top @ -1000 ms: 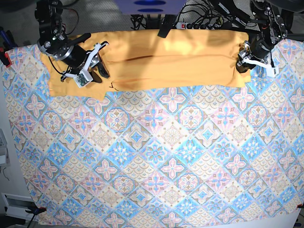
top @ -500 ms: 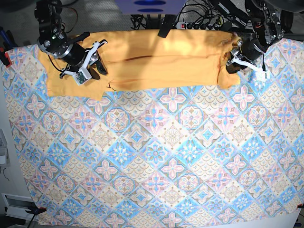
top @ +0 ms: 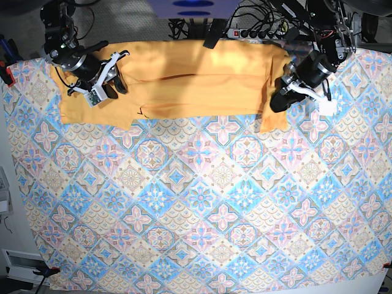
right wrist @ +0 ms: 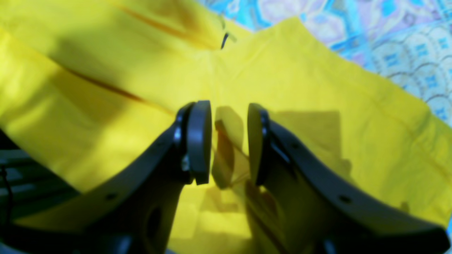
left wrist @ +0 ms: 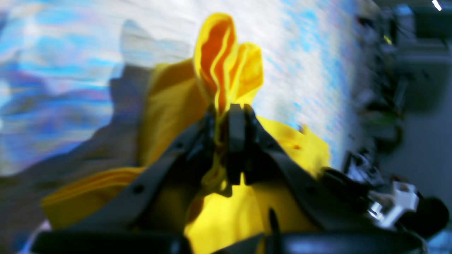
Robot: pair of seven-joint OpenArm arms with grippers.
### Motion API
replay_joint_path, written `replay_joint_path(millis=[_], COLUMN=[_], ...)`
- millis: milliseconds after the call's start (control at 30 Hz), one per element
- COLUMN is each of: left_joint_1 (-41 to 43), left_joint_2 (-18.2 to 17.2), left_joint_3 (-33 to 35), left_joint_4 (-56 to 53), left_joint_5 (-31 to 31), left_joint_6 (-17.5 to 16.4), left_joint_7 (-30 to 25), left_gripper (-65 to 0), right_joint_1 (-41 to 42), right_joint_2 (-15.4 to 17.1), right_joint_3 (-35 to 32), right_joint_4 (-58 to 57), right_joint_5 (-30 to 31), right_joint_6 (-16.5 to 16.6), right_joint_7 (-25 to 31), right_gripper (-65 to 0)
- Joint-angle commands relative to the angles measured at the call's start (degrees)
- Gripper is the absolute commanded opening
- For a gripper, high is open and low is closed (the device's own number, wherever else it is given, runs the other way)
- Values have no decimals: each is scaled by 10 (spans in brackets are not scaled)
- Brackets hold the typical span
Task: Fold the T-shirt properly
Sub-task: 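Lift the left gripper's side and fold it toward the right gripper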
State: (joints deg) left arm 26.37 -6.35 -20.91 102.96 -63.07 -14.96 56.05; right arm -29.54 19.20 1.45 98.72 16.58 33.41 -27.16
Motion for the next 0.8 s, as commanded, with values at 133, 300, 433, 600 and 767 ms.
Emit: replay_joint_path(millis=[133, 300, 433, 600, 767], left_joint_1=[-5, -6, -14, -19, -55], left_joint_2=[15, 35, 34, 33, 21], left_joint_3=[41, 82, 120, 122, 142], left_joint_4=[22, 21, 19, 9, -31], left_joint_5=[-11, -11, -9, -9, -12], left_joint_6=[-6, -6, -6, -6, -6], left_joint_7=[-9, -9, -11, -8, 39], left_gripper=[-650, -650, -650, -650, -650], right_joint_1=[-1, -1, -1, -1, 0], right_joint_2=[6, 6, 6, 6, 6], right_joint_3=[3, 3, 3, 3, 3], right_joint_4=[8, 8, 10, 10, 14], right_joint_5=[6, 6, 6, 6, 6], right_joint_6=[3, 3, 3, 3, 3], right_joint_7=[12, 13, 14, 15, 15], right_gripper=[-475, -475, -475, -475, -475])
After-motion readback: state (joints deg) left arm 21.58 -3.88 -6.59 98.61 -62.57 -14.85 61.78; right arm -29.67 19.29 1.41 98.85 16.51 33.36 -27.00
